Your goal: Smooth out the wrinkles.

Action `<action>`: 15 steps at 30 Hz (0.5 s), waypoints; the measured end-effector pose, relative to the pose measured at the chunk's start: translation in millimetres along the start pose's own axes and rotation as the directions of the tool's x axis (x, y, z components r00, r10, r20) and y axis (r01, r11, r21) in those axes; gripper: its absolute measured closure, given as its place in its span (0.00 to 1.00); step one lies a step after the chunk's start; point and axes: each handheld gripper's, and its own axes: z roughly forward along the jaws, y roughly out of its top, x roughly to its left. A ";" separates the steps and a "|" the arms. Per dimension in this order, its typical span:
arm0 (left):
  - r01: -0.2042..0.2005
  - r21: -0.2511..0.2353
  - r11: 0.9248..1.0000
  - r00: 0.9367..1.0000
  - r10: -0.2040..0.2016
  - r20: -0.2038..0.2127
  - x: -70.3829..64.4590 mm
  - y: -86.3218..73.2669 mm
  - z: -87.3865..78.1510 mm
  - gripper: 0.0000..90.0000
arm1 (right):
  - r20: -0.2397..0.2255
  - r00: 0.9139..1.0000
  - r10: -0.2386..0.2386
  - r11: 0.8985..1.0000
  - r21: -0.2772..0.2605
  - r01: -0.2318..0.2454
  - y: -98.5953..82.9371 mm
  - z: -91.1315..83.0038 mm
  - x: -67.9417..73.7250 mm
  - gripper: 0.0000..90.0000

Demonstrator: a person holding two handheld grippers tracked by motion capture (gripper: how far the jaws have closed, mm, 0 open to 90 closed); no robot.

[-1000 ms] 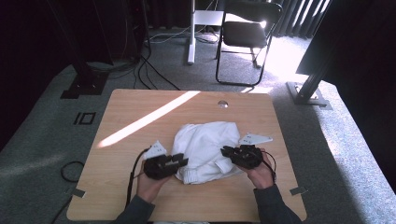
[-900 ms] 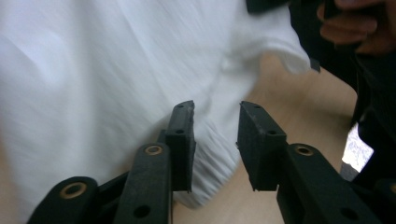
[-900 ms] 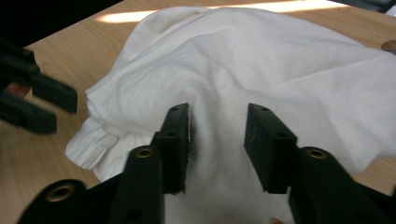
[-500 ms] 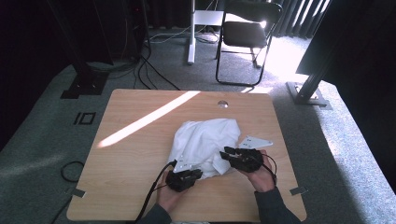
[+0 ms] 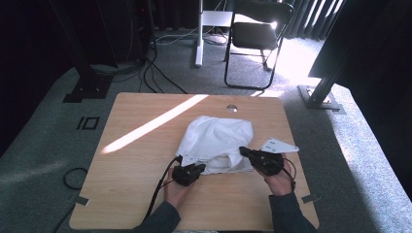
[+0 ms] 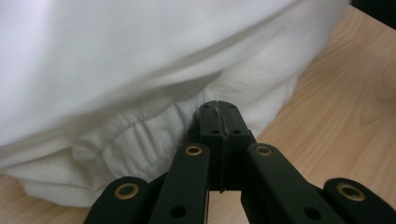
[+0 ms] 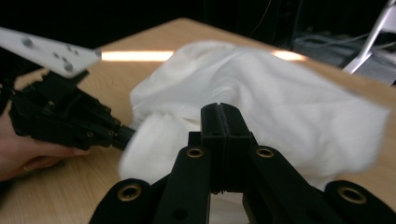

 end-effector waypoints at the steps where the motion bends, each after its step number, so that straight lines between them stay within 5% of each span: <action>1: 0.001 0.005 1.000 1.000 -0.001 -0.003 0.9 -0.3 0.5 1.00 | -0.021 1.000 0.005 1.000 -0.020 -0.006 -0.6 -5.7 -3.7 1.00; 2: 0.006 0.005 1.000 1.000 -0.006 -0.005 1.5 -0.7 1.0 1.00 | -0.053 0.998 0.019 0.999 -0.037 -0.021 -3.2 -12.2 -8.8 1.00; 5: 0.011 0.012 1.000 1.000 -0.011 -0.012 4.2 -1.5 2.6 1.00 | 0.004 1.000 0.024 0.998 0.050 -0.024 -20.2 -17.4 -21.0 1.00; 9: 0.016 0.037 0.999 1.000 -0.015 -0.024 8.0 -3.8 5.1 1.00 | 0.078 0.994 0.075 0.972 0.215 -0.090 -58.7 -9.5 -40.4 1.00; 11: 0.020 0.042 0.999 0.999 -0.019 -0.030 9.0 -5.2 6.4 1.00 | 0.114 0.990 0.087 0.963 0.243 -0.113 -67.4 -7.6 -45.9 1.00; 13: 0.027 0.060 0.998 0.999 -0.025 -0.034 10.9 -8.6 9.1 1.00 | 0.186 0.976 0.117 0.936 0.308 -0.171 -84.0 -0.6 -58.6 1.00; 15: 0.027 0.048 0.998 1.000 -0.026 -0.015 11.5 -9.1 6.9 1.00 | 0.200 0.974 0.105 0.942 0.293 -0.162 -80.3 -0.6 -56.5 0.97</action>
